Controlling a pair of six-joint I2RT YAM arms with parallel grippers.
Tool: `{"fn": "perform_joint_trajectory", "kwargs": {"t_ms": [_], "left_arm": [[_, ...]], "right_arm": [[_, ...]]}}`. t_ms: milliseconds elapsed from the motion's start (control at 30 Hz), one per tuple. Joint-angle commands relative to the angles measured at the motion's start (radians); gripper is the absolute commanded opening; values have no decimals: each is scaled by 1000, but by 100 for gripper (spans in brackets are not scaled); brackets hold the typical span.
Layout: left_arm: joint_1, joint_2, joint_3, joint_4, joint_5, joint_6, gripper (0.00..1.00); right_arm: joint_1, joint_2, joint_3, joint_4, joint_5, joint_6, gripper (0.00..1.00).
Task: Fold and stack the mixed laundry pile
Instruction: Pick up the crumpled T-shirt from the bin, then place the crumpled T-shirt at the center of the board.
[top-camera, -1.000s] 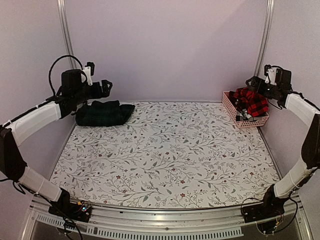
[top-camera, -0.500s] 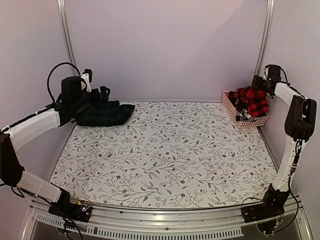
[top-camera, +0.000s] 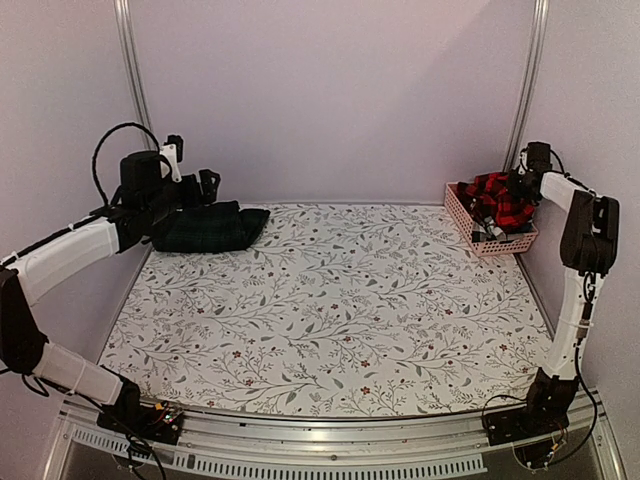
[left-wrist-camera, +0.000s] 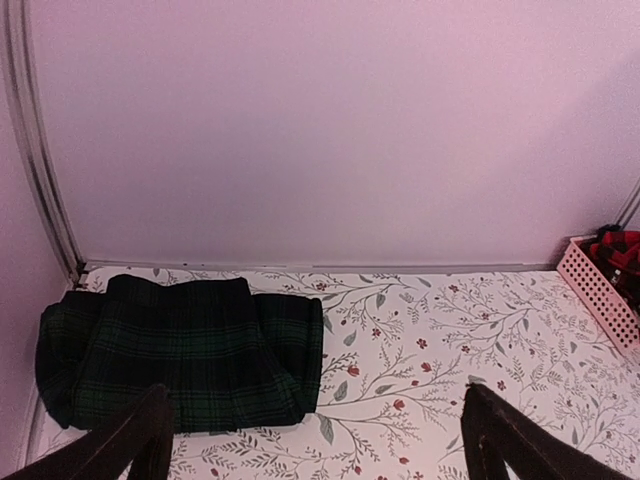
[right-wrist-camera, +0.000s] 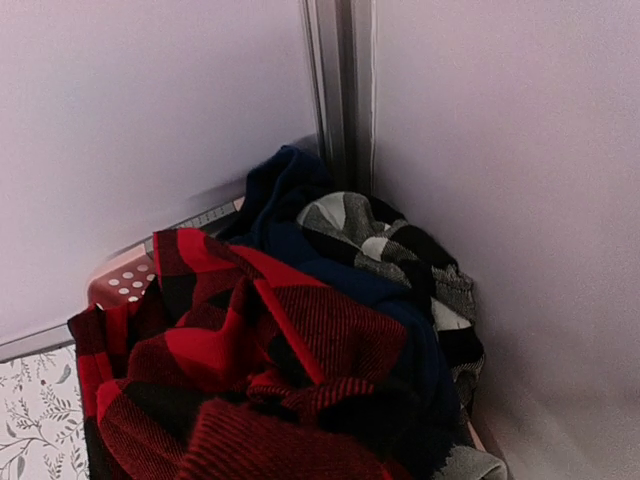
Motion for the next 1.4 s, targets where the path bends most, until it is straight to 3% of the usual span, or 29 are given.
{"fn": "perform_joint_trajectory", "kwargs": {"t_ms": [0,200,500,800,1067,1367], "left_arm": [[-12,24,15,1,15,-3,100],[-12,34,18,-14,32,-27,100],[-12,33,12,-19,43,-50,100],[-12,1,1,-27,52,-71,100],[-9,-40,-7,-37,43,-91,100],[-8,-42,22,-51,16,-100,100]], "right_arm": [[-1,-166,35,78,-10,-2,0],[-2,-303,-33,230,-50,-9,0],[31,-380,-1,357,-298,89,0],[186,-399,176,335,-438,102,0],[414,-426,259,318,-547,120,0],[551,-417,270,500,-757,389,0]]}}
